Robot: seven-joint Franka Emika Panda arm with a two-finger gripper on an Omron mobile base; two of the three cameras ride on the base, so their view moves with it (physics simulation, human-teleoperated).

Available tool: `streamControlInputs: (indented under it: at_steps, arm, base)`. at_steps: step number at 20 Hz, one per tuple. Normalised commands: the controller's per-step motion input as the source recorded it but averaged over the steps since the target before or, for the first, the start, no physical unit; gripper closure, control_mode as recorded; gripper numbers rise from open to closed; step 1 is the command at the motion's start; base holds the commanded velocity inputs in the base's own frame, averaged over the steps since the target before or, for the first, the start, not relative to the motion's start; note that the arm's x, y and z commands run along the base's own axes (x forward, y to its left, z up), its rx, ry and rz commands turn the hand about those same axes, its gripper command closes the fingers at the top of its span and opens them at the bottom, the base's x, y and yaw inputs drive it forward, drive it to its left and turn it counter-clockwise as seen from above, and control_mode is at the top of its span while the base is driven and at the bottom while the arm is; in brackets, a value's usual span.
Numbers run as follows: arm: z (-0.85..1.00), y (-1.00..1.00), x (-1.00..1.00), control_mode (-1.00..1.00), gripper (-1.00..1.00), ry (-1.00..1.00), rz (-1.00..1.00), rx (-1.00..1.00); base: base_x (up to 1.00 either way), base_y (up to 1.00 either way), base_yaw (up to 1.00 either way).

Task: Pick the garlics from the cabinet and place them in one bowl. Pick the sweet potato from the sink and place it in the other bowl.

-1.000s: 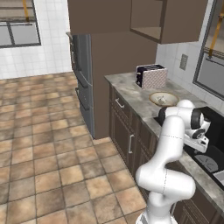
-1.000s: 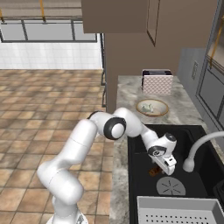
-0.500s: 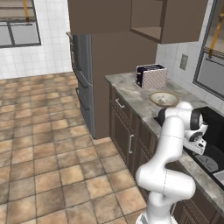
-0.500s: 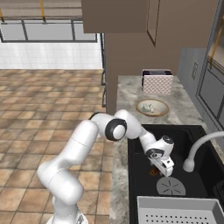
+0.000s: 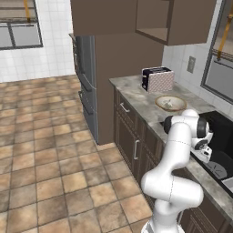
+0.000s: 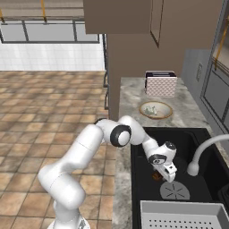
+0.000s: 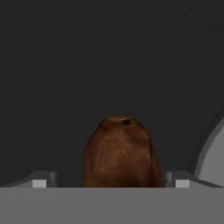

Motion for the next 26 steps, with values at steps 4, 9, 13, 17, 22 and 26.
streamControlInputs:
  at_steps: [4, 9, 13, 17, 22, 26]
  arm:
    - [0.00, 0.00, 0.00, -1.00, -1.00, 0.00, 0.00, 0.00]
    - [0.00, 0.00, 0.00, -1.00, 1.00, 0.00, 0.00, 0.00]
    - [0.00, 0.00, 0.00, -1.00, 1.00, 0.02, 0.00, 0.00]
    - [0.03, -0.01, 0.00, -1.00, 1.00, 0.02, 0.00, 0.00]
    - [0.60, -0.29, -0.02, -1.00, 1.00, -0.03, 0.03, 0.00]
    - [1.00, -0.22, -0.14, -1.00, 1.00, -0.06, 0.07, 0.00]
  base:
    - [0.00, 0.00, 0.00]
    - [0.00, 0.00, 0.00]
    - [0.00, 0.00, 0.00]
    - [0.00, 0.00, 0.00]
    - [0.00, 0.00, 0.00]
    - [0.00, 0.00, 0.00]
